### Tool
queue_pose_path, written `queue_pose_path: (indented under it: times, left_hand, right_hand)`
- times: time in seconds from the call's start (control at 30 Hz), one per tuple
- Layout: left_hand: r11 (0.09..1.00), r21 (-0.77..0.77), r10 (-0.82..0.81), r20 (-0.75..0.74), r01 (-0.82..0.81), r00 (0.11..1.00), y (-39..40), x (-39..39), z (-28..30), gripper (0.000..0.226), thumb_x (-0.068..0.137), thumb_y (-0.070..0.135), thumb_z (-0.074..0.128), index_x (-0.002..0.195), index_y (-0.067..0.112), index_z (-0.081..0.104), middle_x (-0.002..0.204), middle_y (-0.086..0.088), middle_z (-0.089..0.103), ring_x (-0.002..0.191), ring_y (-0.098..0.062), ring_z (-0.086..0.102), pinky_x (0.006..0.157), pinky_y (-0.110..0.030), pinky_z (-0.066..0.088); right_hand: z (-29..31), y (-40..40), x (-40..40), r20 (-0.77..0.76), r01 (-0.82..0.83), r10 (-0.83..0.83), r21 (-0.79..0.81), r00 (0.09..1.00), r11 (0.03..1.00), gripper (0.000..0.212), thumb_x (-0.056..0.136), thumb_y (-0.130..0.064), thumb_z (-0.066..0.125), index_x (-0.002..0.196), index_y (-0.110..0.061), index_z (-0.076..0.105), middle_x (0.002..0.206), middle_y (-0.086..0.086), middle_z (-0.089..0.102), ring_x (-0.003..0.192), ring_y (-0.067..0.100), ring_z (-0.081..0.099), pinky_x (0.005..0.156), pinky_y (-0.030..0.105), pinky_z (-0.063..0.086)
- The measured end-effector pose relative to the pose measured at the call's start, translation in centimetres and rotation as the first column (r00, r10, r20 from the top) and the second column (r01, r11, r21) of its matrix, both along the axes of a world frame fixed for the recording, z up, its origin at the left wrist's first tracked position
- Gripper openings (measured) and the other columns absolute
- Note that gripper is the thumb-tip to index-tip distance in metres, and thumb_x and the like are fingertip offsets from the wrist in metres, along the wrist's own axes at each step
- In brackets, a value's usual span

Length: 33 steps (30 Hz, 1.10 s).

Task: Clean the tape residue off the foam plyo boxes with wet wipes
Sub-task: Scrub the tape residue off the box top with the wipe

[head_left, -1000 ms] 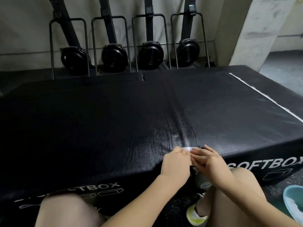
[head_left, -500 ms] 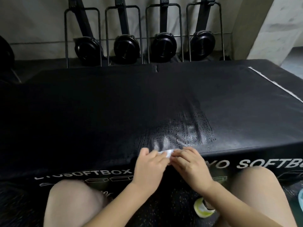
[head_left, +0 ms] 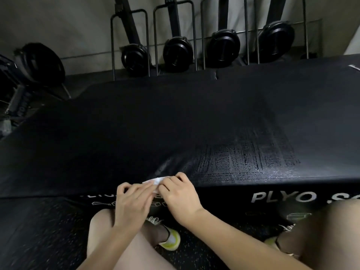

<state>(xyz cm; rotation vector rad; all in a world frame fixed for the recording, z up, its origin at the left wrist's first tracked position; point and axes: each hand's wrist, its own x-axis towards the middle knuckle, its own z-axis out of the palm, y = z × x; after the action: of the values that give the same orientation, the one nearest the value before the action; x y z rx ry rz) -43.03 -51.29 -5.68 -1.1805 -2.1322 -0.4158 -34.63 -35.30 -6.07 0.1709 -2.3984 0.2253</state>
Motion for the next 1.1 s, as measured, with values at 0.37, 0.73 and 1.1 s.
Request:
queue_pose_path:
  times: [0.37,0.73,1.1]
  left_hand:
    - [0.946,0.019,-0.324,0.107,0.324,0.94,12.7,6.5,-0.4,0.018,0.093,0.021,0.071,0.111,0.023,0.075,0.121,0.015,0.069,0.099,-0.009,0.064,0.086,-0.038,0.044]
    - [0.861,-0.283,-0.378,0.2,0.422,0.904,29.3,17.1,0.8,0.033,0.093,0.022,0.047,0.118,0.016,0.067,0.115,0.005,0.067,0.105,-0.014,0.059,0.102,-0.04,0.031]
    - [0.902,-0.374,-0.117,0.268,0.216,0.956,22.4,10.4,3.6,0.046,0.096,0.033,0.048,0.138,0.017,0.056,0.14,0.006,0.056,0.131,-0.012,0.048,0.11,-0.05,0.029]
  right_hand:
    - [-0.8,13.5,10.3,-0.009,0.131,-0.131,0.125,0.991,0.984,0.013,0.093,-0.014,0.069,0.082,-0.02,0.07,0.097,-0.005,0.07,0.093,0.015,0.067,0.101,0.035,0.037]
    - [0.8,25.5,22.4,0.115,0.345,-0.352,0.079,0.929,0.935,0.021,0.093,-0.029,0.056,0.093,-0.022,0.075,0.111,-0.007,0.072,0.109,0.009,0.063,0.099,0.033,0.042]
    - [1.3,21.7,12.5,0.252,0.24,-0.212,-0.088,0.944,0.967,0.028,0.093,-0.027,0.051,0.109,-0.022,0.074,0.12,-0.012,0.069,0.115,0.004,0.062,0.108,0.03,0.041]
